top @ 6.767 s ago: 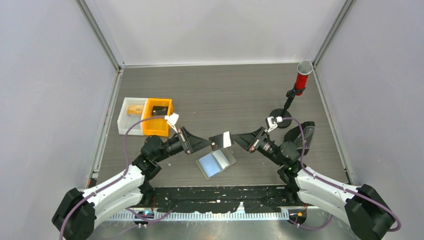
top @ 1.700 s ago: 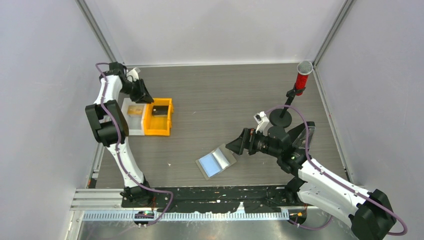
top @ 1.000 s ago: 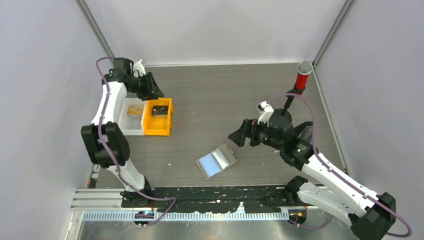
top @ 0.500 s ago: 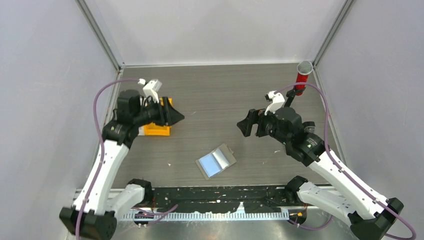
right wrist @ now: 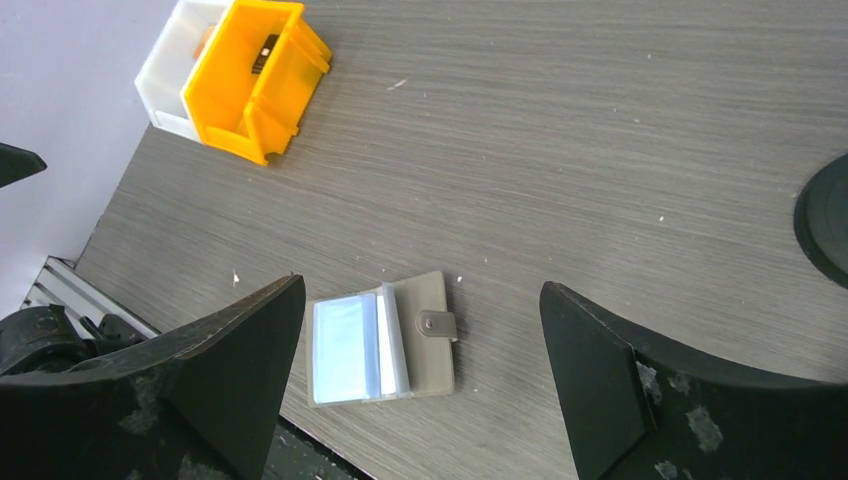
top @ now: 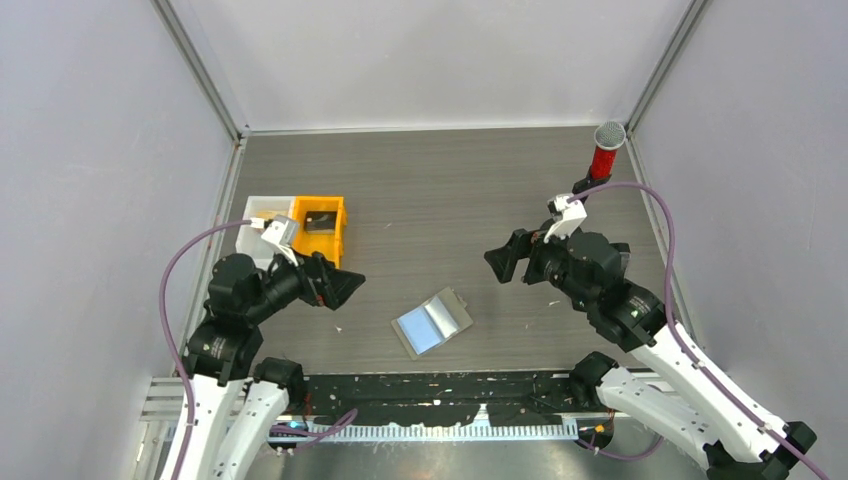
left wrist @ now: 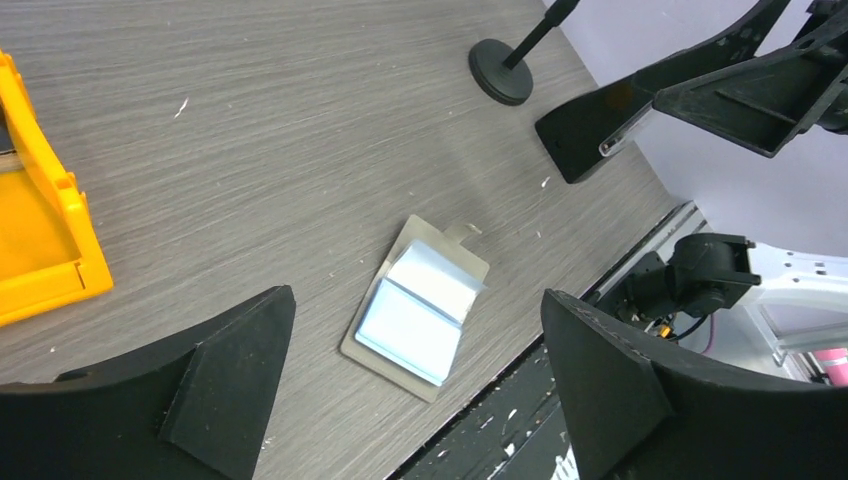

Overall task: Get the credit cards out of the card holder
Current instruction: Reset both arms

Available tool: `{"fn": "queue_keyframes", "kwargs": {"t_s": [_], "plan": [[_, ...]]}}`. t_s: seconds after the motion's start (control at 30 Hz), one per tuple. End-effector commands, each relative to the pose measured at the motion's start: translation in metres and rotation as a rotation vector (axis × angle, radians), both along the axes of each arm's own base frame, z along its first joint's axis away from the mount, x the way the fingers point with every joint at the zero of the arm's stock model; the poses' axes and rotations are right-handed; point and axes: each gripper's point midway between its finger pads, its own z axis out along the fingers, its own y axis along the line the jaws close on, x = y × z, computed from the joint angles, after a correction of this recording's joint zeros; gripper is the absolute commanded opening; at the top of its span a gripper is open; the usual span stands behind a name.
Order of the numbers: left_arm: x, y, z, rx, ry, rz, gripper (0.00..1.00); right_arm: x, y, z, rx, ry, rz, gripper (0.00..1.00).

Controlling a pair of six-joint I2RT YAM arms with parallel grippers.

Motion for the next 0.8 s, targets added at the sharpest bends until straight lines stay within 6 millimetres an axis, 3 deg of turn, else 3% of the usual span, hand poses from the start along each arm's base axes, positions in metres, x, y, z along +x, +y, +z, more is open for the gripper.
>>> {"fn": "queue_keyframes", "kwargs": {"t_s": [0.0, 0.43, 0.77], "plan": [[-0.001, 0.000, -0.002, -0.003, -0.018, -0.002, 0.99, 0.003, -0.004, 0.004, 0.041, -0.019, -0.042, 0.95], [-0.012, -0.007, 0.003, -0.064, -0.025, -0.042, 0.99, -0.004, -0.013, -0.001, 0.099, -0.017, -0.087, 0.95], [-0.014, -0.007, 0.008, -0.083, -0.032, -0.038, 0.99, -0.005, -0.012, 0.010, 0.127, -0.036, -0.080, 0.95]]}}
